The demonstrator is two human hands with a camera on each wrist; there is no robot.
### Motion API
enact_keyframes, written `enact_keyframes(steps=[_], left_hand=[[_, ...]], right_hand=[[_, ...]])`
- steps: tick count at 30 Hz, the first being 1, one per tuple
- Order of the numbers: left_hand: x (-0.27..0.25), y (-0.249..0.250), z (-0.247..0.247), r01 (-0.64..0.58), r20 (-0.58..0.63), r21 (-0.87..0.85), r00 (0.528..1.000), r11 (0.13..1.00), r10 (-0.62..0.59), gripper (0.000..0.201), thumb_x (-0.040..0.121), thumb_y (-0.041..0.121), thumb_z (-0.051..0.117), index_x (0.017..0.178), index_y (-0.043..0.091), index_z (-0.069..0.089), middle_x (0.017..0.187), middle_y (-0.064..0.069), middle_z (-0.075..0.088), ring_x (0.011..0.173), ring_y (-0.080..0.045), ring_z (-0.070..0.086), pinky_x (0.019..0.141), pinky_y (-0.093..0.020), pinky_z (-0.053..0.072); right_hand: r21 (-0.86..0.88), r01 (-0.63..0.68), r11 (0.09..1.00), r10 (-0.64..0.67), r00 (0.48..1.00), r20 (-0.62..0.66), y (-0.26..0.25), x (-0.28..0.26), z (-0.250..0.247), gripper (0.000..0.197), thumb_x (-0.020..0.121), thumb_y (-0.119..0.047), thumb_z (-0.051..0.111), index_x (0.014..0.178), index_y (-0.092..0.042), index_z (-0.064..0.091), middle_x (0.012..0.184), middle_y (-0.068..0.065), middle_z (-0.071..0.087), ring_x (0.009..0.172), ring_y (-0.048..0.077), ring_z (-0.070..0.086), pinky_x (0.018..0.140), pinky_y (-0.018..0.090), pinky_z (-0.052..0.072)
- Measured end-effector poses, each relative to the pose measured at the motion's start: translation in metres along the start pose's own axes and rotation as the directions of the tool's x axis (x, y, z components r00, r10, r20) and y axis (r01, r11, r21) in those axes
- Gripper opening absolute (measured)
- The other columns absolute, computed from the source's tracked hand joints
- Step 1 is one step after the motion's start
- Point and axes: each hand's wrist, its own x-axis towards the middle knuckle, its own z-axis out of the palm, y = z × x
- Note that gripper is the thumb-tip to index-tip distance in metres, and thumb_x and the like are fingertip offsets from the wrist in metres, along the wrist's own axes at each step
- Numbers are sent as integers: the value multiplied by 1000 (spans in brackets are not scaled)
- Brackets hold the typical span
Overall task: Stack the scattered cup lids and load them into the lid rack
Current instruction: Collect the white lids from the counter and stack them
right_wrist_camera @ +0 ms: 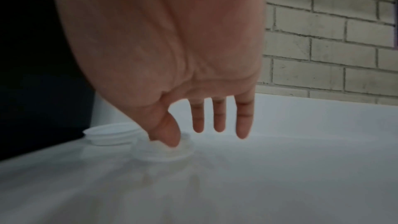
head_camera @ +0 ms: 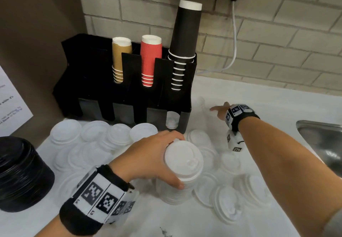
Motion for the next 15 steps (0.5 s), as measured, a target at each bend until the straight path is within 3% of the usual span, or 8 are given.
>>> enact_keyframes(steps=[3, 5, 7, 9, 13, 15], left_hand=[[0, 0, 0, -1, -3, -2, 1000, 1000, 1, 88, 41, 62, 82, 119, 53, 41, 117, 32, 48, 107, 6, 50, 91, -33, 49], [0, 0, 0, -2, -7, -9, 1000, 1000, 2, 88, 41, 63, 81, 119, 54, 41, 117, 32, 48, 108, 6, 49, 91, -33, 49], [0, -1, 1, -6, -11, -11, 1000, 1000, 6, 88, 42, 61, 83, 119, 53, 41, 117, 32, 49, 108, 5, 49, 91, -33, 49], [-1, -2, 2, -8, -15, -16, 1000, 1000, 8, 88, 43, 60, 85, 120, 53, 42, 117, 34, 48, 108, 7, 49, 91, -31, 49], [-1, -4, 2, -7, -17, -36, 1000, 999, 7, 89, 42, 59, 87, 120, 53, 43, 117, 37, 46, 109, 10, 48, 92, -28, 48], [-1, -6, 4, -10, -18, -68, 1000, 998, 9, 88, 44, 57, 88, 120, 55, 44, 117, 37, 47, 110, 10, 48, 93, -26, 47]], right_hand=[[-44, -38, 998, 36, 998, -51, -2, 2, -12, 42, 97, -27, 49, 138, -20, 50, 148, 16, 32, 133, 38, 35, 106, 43, 36], [-43, 1, 999, -4, 999, -53, 0, -2, -25, 40, 98, -26, 52, 135, -11, 52, 147, 17, 37, 132, 36, 39, 109, 43, 35], [-12, 63, 998, -64, 995, -77, 6, -7, -35, 35, 100, -14, 46, 134, -11, 54, 150, 15, 37, 133, 33, 41, 108, 39, 34], [30, 85, 996, -80, 988, -131, 18, -11, -38, 43, 100, 0, 34, 133, -15, 56, 151, 13, 37, 134, 31, 41, 106, 36, 34], [75, 145, 987, -136, 984, -114, 29, -35, -38, 48, 98, 5, 28, 129, -13, 60, 146, 14, 43, 127, 32, 47, 103, 35, 38], [150, 167, 974, -154, 984, -94, 28, -49, -35, 49, 97, 7, 27, 127, -13, 61, 143, 14, 46, 106, 26, 56, 85, 24, 45]])
